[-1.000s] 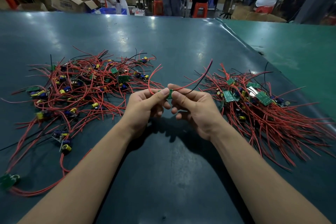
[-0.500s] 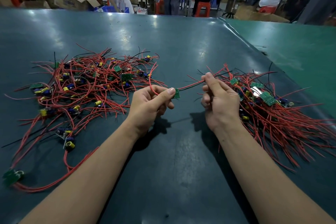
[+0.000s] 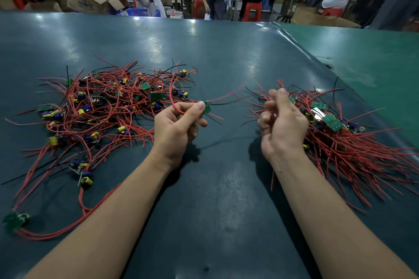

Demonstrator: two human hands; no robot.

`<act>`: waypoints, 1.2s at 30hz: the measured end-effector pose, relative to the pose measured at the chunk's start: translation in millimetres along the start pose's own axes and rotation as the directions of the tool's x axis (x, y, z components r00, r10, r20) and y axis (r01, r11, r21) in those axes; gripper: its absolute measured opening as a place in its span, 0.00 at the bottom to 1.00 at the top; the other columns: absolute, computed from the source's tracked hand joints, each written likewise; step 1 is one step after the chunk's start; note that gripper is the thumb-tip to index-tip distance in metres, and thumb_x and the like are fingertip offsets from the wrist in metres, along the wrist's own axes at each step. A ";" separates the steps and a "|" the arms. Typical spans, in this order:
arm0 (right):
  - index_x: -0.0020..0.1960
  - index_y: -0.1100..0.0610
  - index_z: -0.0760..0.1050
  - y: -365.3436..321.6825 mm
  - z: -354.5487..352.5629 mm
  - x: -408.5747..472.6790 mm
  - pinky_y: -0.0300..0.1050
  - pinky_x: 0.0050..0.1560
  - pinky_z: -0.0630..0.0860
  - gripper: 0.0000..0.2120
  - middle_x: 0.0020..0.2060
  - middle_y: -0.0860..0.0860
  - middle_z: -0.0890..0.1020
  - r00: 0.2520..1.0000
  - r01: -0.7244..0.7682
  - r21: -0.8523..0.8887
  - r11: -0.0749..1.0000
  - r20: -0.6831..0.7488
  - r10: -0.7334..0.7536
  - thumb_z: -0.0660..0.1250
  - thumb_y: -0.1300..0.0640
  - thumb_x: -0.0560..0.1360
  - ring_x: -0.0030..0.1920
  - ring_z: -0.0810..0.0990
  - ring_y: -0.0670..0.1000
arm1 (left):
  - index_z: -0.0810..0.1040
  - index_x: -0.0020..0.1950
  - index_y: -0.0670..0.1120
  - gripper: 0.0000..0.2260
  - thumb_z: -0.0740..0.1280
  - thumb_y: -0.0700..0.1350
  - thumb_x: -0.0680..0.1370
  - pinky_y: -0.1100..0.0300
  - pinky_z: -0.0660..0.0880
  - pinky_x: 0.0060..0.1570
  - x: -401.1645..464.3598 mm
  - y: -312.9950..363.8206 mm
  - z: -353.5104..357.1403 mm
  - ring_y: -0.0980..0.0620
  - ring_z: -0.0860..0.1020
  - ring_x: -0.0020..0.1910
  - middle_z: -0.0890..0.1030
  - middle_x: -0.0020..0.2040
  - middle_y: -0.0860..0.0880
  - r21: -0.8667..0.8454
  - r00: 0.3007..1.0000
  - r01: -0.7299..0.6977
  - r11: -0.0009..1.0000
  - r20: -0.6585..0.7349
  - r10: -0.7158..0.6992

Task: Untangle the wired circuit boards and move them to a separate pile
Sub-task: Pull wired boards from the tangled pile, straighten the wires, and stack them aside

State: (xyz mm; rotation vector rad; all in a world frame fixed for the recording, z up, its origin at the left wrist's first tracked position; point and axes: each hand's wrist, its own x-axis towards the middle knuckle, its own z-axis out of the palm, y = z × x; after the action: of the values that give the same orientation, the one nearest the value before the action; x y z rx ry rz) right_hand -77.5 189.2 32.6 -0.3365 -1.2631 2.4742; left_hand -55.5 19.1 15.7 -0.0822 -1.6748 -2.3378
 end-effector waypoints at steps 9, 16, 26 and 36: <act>0.44 0.59 0.84 19.6 10.7 -26.1 0.33 0.19 0.60 0.05 0.25 0.48 0.74 0.893 -0.137 -0.301 0.944 0.375 0.249 0.69 0.59 0.76 0.20 0.64 0.42 | 0.79 0.41 0.42 0.04 0.70 0.38 0.76 0.67 0.61 0.23 -6.2 -0.2 3.5 0.56 0.65 0.22 0.79 0.27 0.47 0.138 0.992 0.015 0.990 0.125 -0.033; 0.43 0.61 0.81 6.5 5.9 -7.4 0.32 0.19 0.59 0.06 0.25 0.47 0.76 0.977 -0.069 -0.086 0.994 0.196 0.084 0.68 0.62 0.77 0.20 0.65 0.42 | 0.78 0.40 0.43 0.04 0.70 0.39 0.75 0.63 0.58 0.25 -5.8 3.2 3.2 0.52 0.64 0.26 0.78 0.26 0.49 0.102 0.997 -0.001 0.995 0.080 -0.007; 0.47 0.58 0.78 -5.4 -3.1 3.8 0.35 0.21 0.61 0.05 0.29 0.50 0.75 0.992 0.119 0.059 0.991 -0.049 -0.116 0.64 0.63 0.80 0.21 0.67 0.44 | 0.78 0.45 0.46 0.04 0.73 0.42 0.76 0.61 0.74 0.36 -1.9 -3.2 -4.0 0.56 0.77 0.33 0.80 0.38 0.49 0.322 0.916 -0.295 0.900 -0.171 0.362; 0.56 0.50 0.79 24.7 8.4 -47.9 0.34 0.24 0.69 0.12 0.37 0.48 0.79 0.722 0.453 -0.305 0.838 0.676 -0.145 0.69 0.63 0.75 0.26 0.72 0.45 | 0.78 0.42 0.39 0.11 0.73 0.46 0.75 0.45 0.75 0.46 -1.0 -1.2 -13.7 0.48 0.79 0.45 0.81 0.45 0.47 0.684 0.586 -0.672 0.284 0.255 0.769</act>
State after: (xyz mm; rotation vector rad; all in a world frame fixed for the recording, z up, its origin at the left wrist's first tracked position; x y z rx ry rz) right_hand -41.4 150.2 19.9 0.6376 -1.9773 2.0163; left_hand -53.3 6.8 9.8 -0.4345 -1.8179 -0.8623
